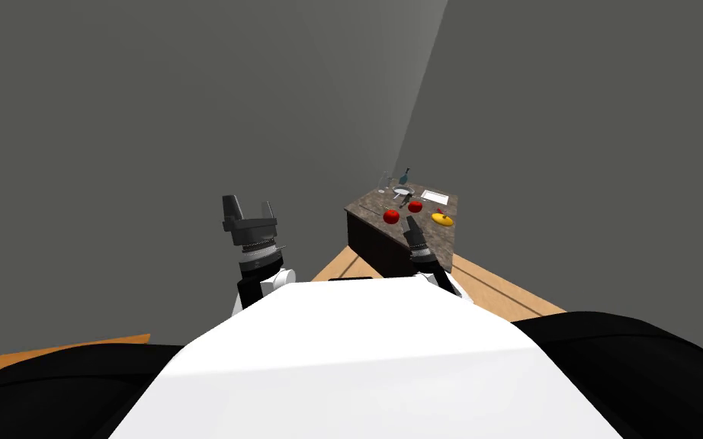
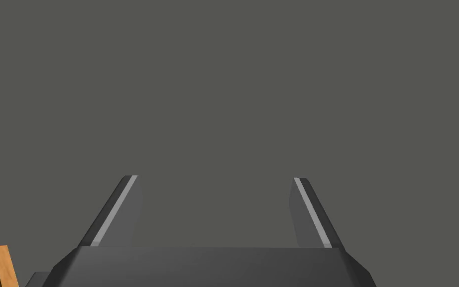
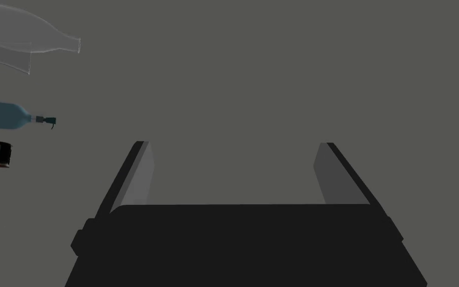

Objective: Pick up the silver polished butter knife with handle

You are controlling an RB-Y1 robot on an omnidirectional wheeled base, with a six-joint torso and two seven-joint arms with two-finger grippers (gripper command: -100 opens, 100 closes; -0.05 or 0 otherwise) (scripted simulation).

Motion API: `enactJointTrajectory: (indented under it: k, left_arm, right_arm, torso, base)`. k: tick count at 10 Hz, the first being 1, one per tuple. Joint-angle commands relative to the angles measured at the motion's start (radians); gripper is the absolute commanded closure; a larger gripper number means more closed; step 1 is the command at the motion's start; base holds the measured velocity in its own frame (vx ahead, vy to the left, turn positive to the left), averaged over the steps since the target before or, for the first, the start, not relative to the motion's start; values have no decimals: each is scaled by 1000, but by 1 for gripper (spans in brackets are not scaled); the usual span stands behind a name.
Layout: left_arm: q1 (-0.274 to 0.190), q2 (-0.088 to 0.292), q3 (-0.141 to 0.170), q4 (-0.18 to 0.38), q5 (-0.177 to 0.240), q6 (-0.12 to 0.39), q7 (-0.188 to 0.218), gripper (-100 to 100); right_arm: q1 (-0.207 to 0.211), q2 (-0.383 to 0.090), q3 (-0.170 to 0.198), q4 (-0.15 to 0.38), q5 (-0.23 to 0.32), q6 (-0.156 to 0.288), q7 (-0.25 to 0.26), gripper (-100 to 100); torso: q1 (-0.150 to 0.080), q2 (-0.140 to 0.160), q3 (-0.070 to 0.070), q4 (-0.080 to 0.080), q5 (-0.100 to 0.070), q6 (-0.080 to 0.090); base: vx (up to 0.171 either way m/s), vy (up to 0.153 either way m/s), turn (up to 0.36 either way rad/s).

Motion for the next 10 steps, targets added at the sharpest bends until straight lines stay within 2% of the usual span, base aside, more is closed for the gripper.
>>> enactJointTrajectory:
  k: [1, 2, 3, 4, 5, 6, 7, 8, 9, 10]
  left_arm:
    - [0, 0, 0, 0, 0, 0, 0, 0]
    - [0, 0, 0, 0, 0, 0, 0, 0]
    - [0, 0, 0, 0, 0, 0, 0, 0]
    - [0, 0, 0, 0, 0, 0, 0, 0]
    - [0, 0, 0, 0, 0, 0, 0, 0]
    - [0, 0, 0, 0, 0, 0, 0, 0]
    - [0, 0, 0, 0, 0, 0, 0, 0]
    - [0, 0, 0, 0, 0, 0, 0, 0]
    - [0, 0, 0, 0, 0, 0, 0, 0]
    - [0, 0, 0, 0, 0, 0, 0, 0]
  right_arm:
    - [0, -50, 13, 45, -15, -12, 26, -100]
    - [0, -60, 13, 45, -15, -12, 26, -100]
    - [0, -100, 27, 84, -28, -18, 49, -100]
    - [0, -110, 27, 84, -28, -18, 49, -100]
    - [0, -149, 42, 125, -41, -24, 72, -100]
    - [0, -160, 42, 125, -41, -24, 72, -100]
    - [1, -196, 57, 168, -54, -30, 94, -100]
    - [1, -210, 57, 168, -54, -30, 94, -100]
    - [3, -249, 74, 210, -67, -36, 115, -100]
    - [3, -259, 74, 213, -67, -36, 115, -100]
  torso:
    - [0, 0, 0, 0, 0, 0]
    - [1, 0, 0, 0, 0, -1]
    - [0, -1, 0, 0, 0, 0]
    - [0, 0, 0, 0, 0, -1]
    - [0, -1, 0, 0, 0, 0]
    - [-1, 0, 0, 0, 0, -1]
    - [-1, -1, -1, 0, 0, 0]
    - [-1, -1, -1, 0, 0, -1]
    - [0, -2, -1, 0, 0, 0]
    - [0, -2, -1, -1, 0, -1]
  base:
    - [-95, 26, 285]
    - [-79, 6, 109]
    - [-97, 26, 254]
    - [-80, 16, 139]
    - [-91, 2, 255]
    - [-72, 5, 147]
    - [-67, 18, 234]
    - [-55, 19, 203]
    - [-56, 23, 302]
    - [-46, 18, 148]
